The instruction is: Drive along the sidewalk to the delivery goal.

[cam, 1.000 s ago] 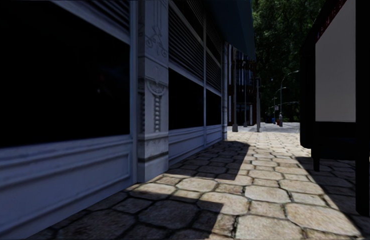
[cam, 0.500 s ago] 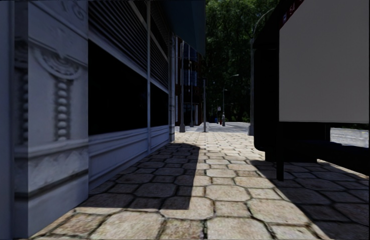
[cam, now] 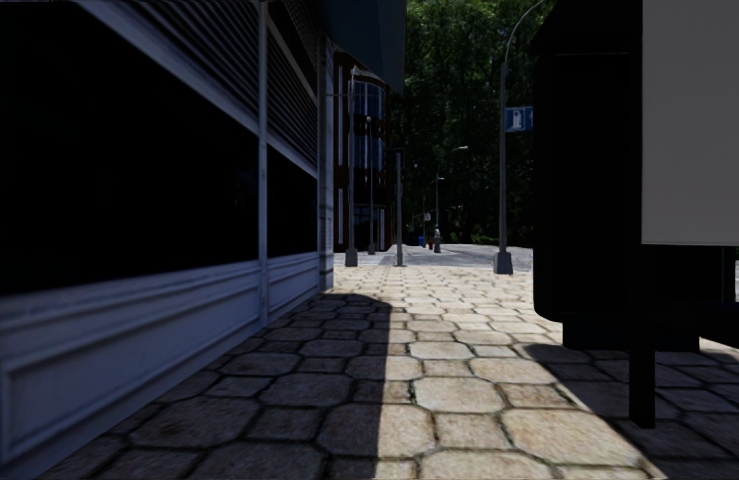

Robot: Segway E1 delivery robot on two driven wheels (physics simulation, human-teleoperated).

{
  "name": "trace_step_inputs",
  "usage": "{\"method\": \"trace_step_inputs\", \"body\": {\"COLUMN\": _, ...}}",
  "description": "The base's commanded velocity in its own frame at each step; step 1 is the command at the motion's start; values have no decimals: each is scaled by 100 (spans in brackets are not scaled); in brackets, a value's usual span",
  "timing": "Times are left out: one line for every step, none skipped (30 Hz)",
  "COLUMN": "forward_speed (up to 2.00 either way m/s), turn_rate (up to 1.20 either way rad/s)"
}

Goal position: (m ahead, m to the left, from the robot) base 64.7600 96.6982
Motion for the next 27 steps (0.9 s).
{"method": "trace_step_inputs", "body": {"forward_speed": 182, "turn_rate": 0}}
{"method": "trace_step_inputs", "body": {"forward_speed": 182, "turn_rate": 0}}
{"method": "trace_step_inputs", "body": {"forward_speed": 182, "turn_rate": 0}}
{"method": "trace_step_inputs", "body": {"forward_speed": 182, "turn_rate": 0}}
{"method": "trace_step_inputs", "body": {"forward_speed": 182, "turn_rate": 0}}
{"method": "trace_step_inputs", "body": {"forward_speed": 182, "turn_rate": 0}}
{"method": "trace_step_inputs", "body": {"forward_speed": 182, "turn_rate": 0}}
{"method": "trace_step_inputs", "body": {"forward_speed": 182, "turn_rate": -97}}
{"method": "trace_step_inputs", "body": {"forward_speed": 182, "turn_rate": -97}}
{"method": "trace_step_inputs", "body": {"forward_speed": 182, "turn_rate": -120}}
{"method": "trace_step_inputs", "body": {"forward_speed": 182, "turn_rate": -120}}
{"method": "trace_step_inputs", "body": {"forward_speed": 182, "turn_rate": -120}}
{"method": "trace_step_inputs", "body": {"forward_speed": 182, "turn_rate": -112}}
{"method": "trace_step_inputs", "body": {"forward_speed": 182, "turn_rate": -6}}
{"method": "trace_step_inputs", "body": {"forward_speed": 182, "turn_rate": 0}}
{"method": "trace_step_inputs", "body": {"forward_speed": 182, "turn_rate": 0}}
{"method": "trace_step_inputs", "body": {"forward_speed": 182, "turn_rate": 0}}
{"method": "trace_step_inputs", "body": {"forward_speed": 182, "turn_rate": 0}}
{"method": "trace_step_inputs", "body": {"forward_speed": 182, "turn_rate": 0}}
{"method": "trace_step_inputs", "body": {"forward_speed": 182, "turn_rate": 0}}
{"method": "trace_step_inputs", "body": {"forward_speed": 182, "turn_rate": 0}}
{"method": "trace_step_inputs", "body": {"forward_speed": 182, "turn_rate": 0}}
{"method": "trace_step_inputs", "body": {"forward_speed": 182, "turn_rate": 0}}
{"method": "trace_step_inputs", "body": {"forward_speed": 182, "turn_rate": 0}}
{"method": "trace_step_inputs", "body": {"forward_speed": 182, "turn_rate": 0}}
{"method": "trace_step_inputs", "body": {"forward_speed": 182, "turn_rate": 0}}
{"method": "trace_step_inputs", "body": {"forward_speed": 182, "turn_rate": 0}}
